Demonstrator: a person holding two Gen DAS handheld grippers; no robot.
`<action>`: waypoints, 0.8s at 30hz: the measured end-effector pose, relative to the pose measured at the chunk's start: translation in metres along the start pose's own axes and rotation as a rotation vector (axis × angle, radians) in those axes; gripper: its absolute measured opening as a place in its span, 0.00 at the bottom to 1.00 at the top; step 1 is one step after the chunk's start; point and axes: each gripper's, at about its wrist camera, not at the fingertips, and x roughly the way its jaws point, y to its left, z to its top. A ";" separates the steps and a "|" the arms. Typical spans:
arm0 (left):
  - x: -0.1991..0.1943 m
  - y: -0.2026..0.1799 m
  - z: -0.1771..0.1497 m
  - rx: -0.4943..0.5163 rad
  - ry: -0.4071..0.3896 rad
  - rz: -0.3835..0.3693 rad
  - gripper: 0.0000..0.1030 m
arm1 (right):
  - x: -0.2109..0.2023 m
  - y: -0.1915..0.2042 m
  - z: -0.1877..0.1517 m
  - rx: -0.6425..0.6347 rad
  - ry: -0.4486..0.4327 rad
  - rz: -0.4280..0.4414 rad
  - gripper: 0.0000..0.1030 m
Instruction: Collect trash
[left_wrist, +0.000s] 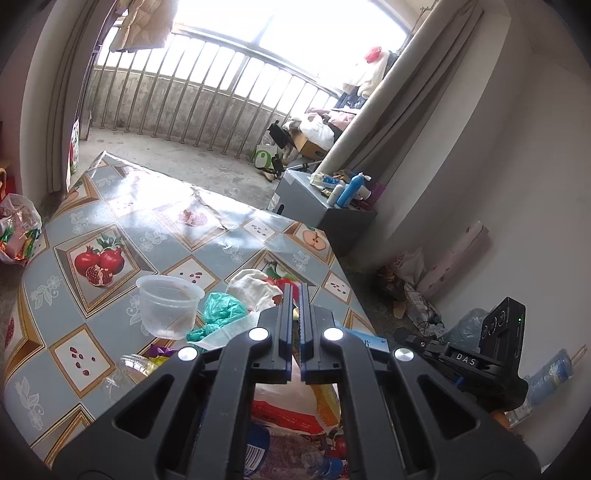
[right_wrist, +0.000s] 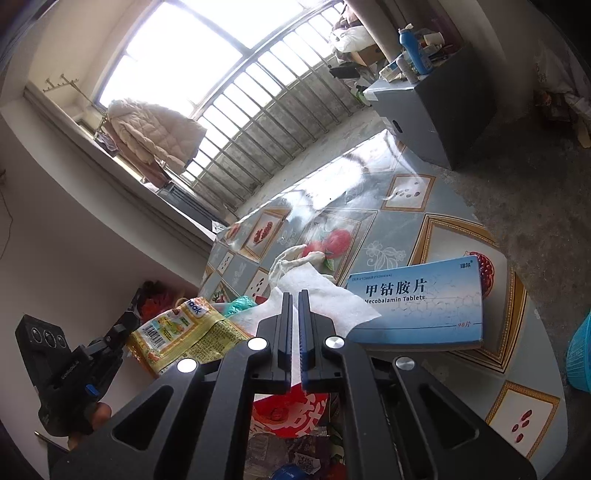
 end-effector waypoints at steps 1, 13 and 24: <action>-0.003 -0.002 0.001 0.002 -0.009 -0.003 0.00 | -0.003 -0.001 0.000 0.001 -0.008 -0.001 0.03; -0.005 -0.007 -0.008 0.049 -0.036 0.033 0.00 | 0.038 -0.035 -0.024 0.174 0.163 0.024 0.16; 0.006 0.014 -0.005 0.031 -0.023 0.065 0.00 | 0.087 -0.039 -0.029 0.202 0.218 -0.012 0.25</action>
